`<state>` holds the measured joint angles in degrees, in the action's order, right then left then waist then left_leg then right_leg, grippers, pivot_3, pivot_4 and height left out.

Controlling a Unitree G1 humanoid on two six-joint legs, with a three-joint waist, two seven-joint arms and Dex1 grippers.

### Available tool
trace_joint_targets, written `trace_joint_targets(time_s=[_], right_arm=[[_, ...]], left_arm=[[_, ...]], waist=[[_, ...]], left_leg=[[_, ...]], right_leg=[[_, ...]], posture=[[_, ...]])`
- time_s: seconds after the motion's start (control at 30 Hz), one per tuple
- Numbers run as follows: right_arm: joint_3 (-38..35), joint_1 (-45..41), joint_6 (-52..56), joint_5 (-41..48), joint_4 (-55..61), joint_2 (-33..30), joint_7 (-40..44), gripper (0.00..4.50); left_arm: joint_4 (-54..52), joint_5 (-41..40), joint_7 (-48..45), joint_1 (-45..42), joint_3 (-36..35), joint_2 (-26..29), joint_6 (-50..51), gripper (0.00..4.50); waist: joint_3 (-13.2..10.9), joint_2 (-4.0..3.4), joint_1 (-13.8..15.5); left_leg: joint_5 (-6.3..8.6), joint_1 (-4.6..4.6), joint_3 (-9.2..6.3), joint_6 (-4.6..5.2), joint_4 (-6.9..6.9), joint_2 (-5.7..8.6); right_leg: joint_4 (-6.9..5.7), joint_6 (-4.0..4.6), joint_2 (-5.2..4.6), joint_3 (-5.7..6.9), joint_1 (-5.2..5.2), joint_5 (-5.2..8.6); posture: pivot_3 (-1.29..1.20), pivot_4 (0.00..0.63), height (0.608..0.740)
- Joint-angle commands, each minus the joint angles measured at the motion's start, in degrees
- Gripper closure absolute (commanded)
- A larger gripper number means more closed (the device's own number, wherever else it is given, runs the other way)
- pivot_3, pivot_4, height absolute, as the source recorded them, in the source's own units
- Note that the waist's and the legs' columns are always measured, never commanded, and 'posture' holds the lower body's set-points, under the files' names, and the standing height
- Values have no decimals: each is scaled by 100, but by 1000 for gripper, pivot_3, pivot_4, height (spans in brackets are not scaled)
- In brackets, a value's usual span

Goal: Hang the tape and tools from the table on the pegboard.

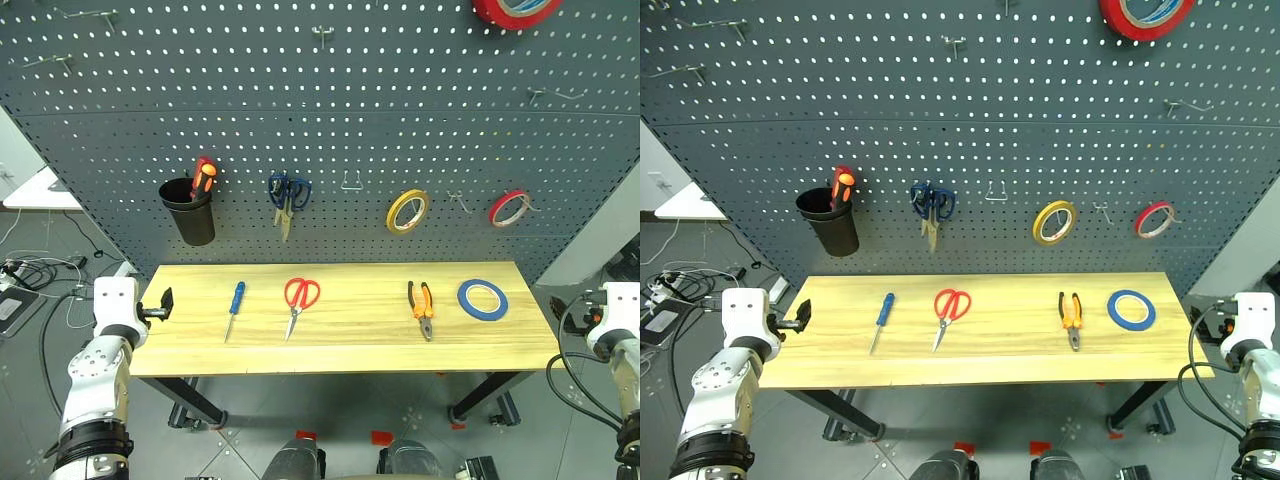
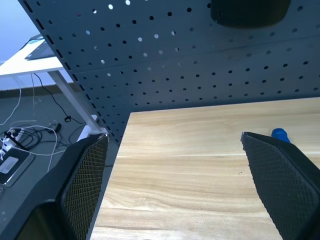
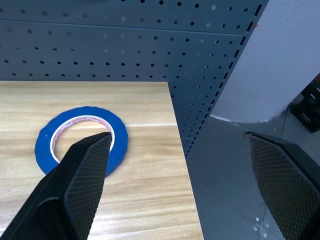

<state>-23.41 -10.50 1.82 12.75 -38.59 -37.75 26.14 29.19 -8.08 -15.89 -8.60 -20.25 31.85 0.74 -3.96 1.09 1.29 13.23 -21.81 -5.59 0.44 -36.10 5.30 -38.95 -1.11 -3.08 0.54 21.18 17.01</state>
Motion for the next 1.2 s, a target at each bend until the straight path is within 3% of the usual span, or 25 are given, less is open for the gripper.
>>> trace_joint_targets(time_s=[0.03,0.37,0.6,0.7,0.8,1.03,1.2], right_arm=[[-7,-161,-170,15,177,-33,-14,0],[543,525,250,-14,1330,86,482,0],[996,1129,649,-318,2487,-31,578,0],[1176,1330,1047,-322,3188,-60,717,0],[1428,1501,1669,-294,4116,-137,848,0],[1820,899,2657,-519,4391,-277,823,0],[2278,-252,2587,-845,3100,-374,1070,0]], left_arm=[[-12,147,13,-53,33,177,-197,30],[-400,153,-87,524,88,-5,-116,30],[-1320,205,-772,674,702,-93,-110,30],[-1744,111,-995,506,1043,-222,319,30],[-2424,95,-1215,271,1580,-429,1054,30],[-2928,-91,-2398,-351,2467,-459,1124,30],[-3189,-532,-3717,-767,3007,-311,1333,30]], waist=[[1,-1,6],[6,-7,14],[-33,-21,36],[-92,-35,10],[-317,-54,-19],[-734,-6,-286],[-980,10,-461]], left_leg=[[0,0,-1,0,0,0],[2,-3,-3,2,4,-3],[1,-5,-5,2,-2,-3],[1,-5,-4,3,-2,-5],[0,-12,-2,4,-6,-7],[0,-55,5,11,-4,-11],[1,-102,13,15,-9,-14]], right_leg=[[0,0,0,1,0,0],[0,6,0,2,4,4],[6,6,-3,4,-3,17],[6,-4,-3,5,-3,30],[5,-9,-3,6,-2,30],[13,21,-4,11,33,12],[9,20,-5,14,78,9]], posture=[[57,34,740],[42,58,740],[8,95,740],[-28,132,740],[-80,193,740],[-121,276,740],[-123,314,740]])
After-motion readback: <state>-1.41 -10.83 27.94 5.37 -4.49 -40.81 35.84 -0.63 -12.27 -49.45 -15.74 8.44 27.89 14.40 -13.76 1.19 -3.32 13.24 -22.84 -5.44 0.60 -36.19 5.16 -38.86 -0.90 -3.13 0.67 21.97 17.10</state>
